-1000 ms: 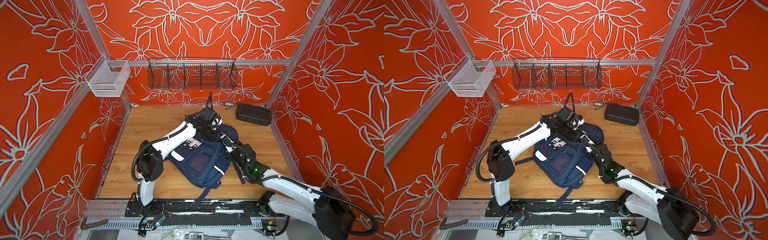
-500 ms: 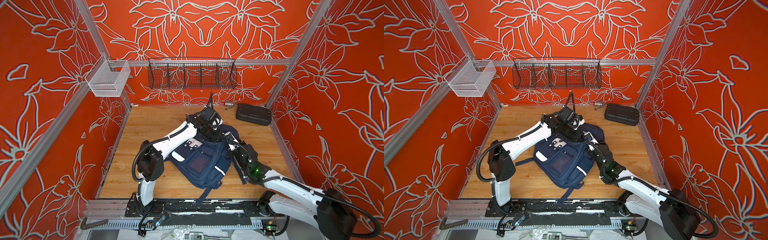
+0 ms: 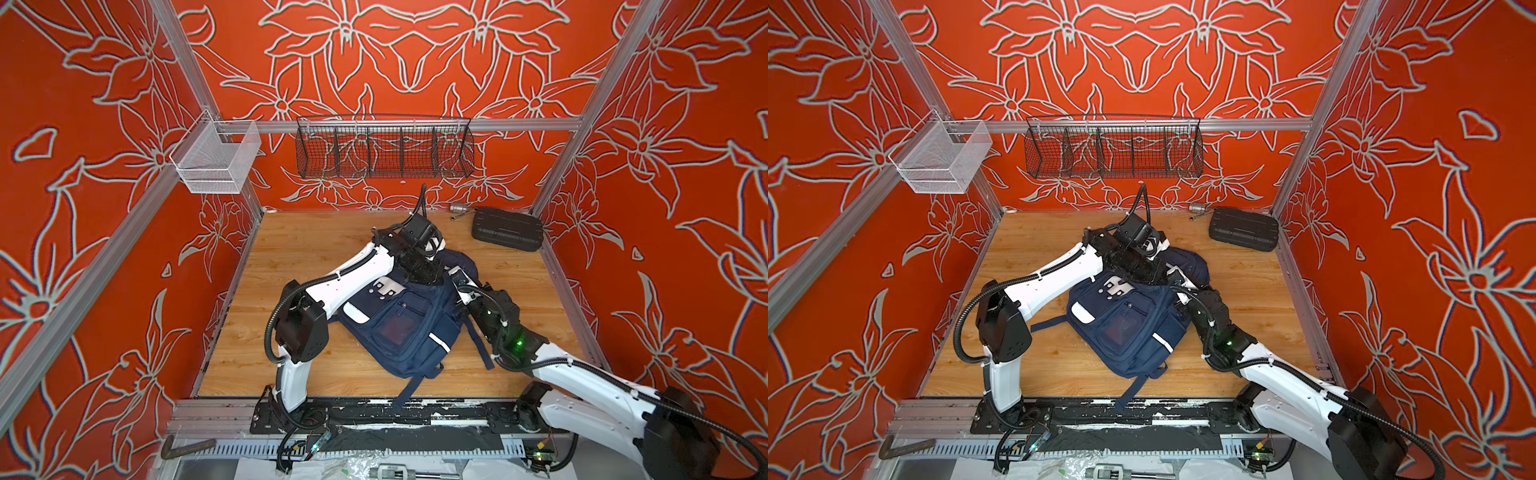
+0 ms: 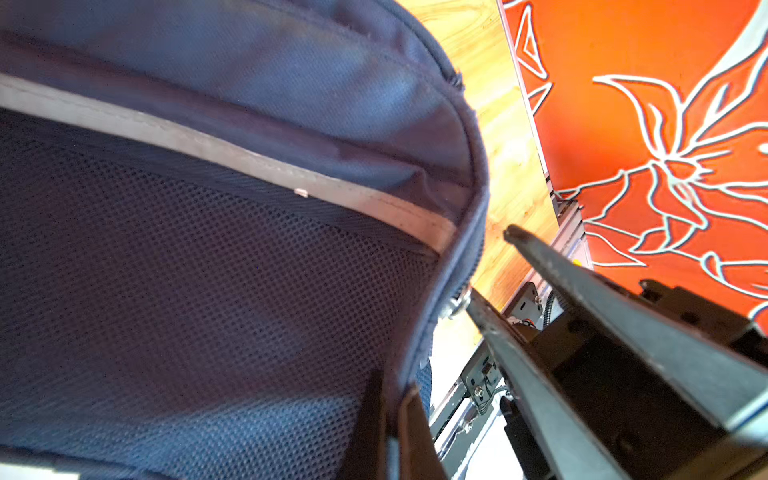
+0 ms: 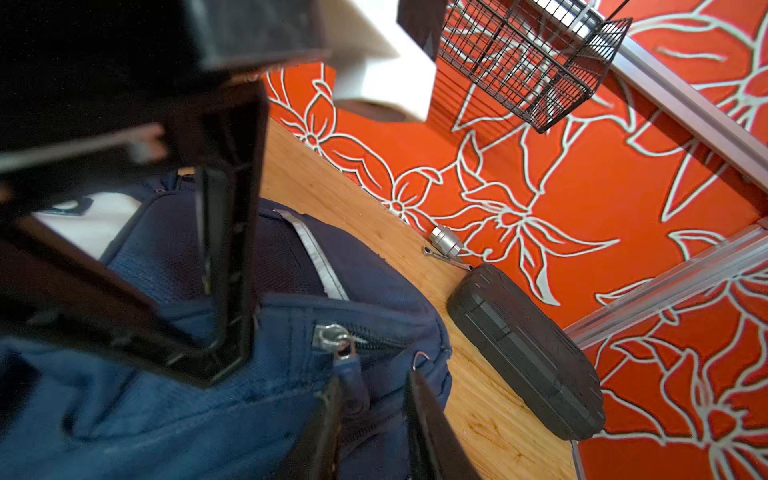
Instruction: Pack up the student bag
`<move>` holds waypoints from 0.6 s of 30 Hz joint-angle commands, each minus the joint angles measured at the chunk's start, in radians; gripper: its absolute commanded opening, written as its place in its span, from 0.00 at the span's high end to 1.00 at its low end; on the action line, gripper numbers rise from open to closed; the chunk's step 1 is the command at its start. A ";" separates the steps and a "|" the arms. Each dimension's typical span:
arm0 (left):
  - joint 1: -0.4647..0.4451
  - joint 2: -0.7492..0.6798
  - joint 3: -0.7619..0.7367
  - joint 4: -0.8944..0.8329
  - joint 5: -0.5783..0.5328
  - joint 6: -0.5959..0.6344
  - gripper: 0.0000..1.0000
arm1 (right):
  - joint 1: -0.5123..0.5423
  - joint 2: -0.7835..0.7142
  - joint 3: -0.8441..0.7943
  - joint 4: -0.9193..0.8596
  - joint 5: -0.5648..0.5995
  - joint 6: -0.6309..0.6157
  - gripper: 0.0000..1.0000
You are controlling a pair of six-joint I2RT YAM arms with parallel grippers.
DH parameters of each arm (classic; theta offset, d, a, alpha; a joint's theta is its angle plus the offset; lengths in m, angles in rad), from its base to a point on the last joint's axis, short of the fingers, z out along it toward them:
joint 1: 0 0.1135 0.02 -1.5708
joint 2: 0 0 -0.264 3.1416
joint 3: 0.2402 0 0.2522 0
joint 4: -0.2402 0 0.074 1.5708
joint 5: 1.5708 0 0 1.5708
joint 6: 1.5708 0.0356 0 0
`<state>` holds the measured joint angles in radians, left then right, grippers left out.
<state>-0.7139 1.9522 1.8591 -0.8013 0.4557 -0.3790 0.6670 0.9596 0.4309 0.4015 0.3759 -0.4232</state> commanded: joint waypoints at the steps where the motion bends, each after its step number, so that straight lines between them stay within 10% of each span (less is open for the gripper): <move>1: -0.012 -0.015 0.058 0.016 0.081 -0.011 1.00 | -0.009 0.007 0.012 -0.011 -0.016 -0.036 0.73; 18: 0.004 -0.047 0.054 -0.082 0.090 0.201 1.00 | -0.196 -0.192 -0.003 -0.259 -0.541 0.216 0.64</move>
<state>-0.7143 1.9522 1.8664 -0.8555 0.4824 -0.2470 0.4774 0.7761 0.4263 0.2382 -0.0181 -0.2619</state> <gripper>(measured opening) 0.060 0.365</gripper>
